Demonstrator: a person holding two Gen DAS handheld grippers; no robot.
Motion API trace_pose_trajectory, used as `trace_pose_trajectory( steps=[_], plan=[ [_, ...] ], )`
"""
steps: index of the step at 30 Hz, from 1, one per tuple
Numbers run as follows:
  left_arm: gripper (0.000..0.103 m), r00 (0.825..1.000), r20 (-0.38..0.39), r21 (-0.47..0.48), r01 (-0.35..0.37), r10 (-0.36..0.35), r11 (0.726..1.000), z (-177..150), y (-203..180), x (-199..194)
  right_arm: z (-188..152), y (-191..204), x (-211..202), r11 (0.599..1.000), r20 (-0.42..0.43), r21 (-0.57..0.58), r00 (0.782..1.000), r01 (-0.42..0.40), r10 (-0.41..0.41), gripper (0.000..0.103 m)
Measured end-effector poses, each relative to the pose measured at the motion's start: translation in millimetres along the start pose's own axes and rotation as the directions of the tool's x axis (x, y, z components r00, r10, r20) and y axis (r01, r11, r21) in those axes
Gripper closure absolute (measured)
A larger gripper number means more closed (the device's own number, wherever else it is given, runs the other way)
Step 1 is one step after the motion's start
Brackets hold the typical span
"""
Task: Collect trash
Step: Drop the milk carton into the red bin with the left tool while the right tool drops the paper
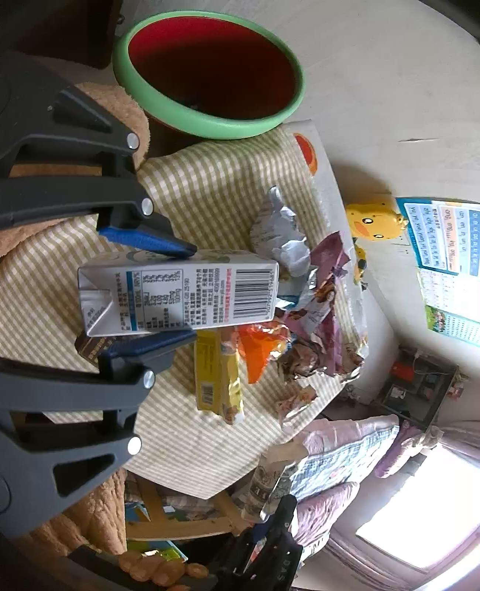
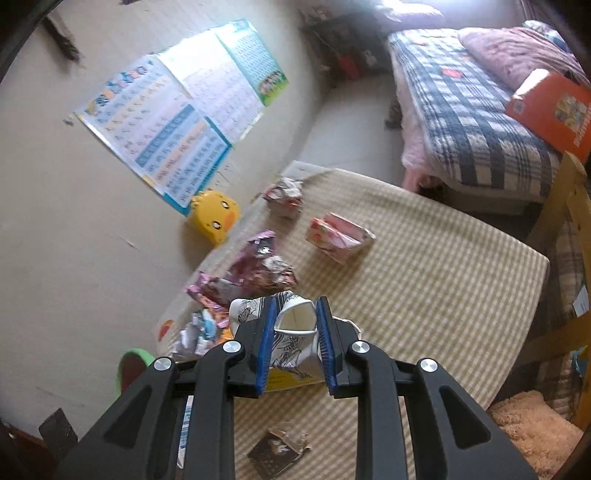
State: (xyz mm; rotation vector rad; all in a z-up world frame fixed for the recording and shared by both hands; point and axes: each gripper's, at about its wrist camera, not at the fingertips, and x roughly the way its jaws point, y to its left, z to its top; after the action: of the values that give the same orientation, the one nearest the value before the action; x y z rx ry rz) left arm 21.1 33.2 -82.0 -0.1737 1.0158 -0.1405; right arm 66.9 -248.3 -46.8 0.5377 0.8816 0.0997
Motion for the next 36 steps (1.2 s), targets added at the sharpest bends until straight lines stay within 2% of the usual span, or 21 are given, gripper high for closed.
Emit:
trace_pose_trajectory(
  steps=[8,20,28,36],
  plan=[
    [0.064,0.999,0.041,-0.045,0.001,0.001,0.999,6.2,14.3,-18.2,-12.0,28.9,-12.2,0.994,-0.01,-0.087,0.997,-0.071,0.071,0.082],
    [0.064,0.993,0.085,-0.143,-0.071,0.083,0.987,11.0,63.5,-38.5,-38.8,63.2,-5.7,0.974,-0.077,-0.188,0.99,-0.129,0.117,0.082],
    [0.064,0.984,0.113,-0.225,-0.113,0.141,0.968,5.1,115.0,-54.7,-59.2,91.4,-1.8,0.954,-0.094,-0.277,0.991,-0.113,0.091,0.082],
    [0.064,0.973,0.113,-0.319,-0.158,0.203,0.934,-12.9,169.3,-63.5,-76.2,131.1,3.4,0.933,-0.095,-0.337,0.991,-0.124,0.097,0.082]
  ],
)
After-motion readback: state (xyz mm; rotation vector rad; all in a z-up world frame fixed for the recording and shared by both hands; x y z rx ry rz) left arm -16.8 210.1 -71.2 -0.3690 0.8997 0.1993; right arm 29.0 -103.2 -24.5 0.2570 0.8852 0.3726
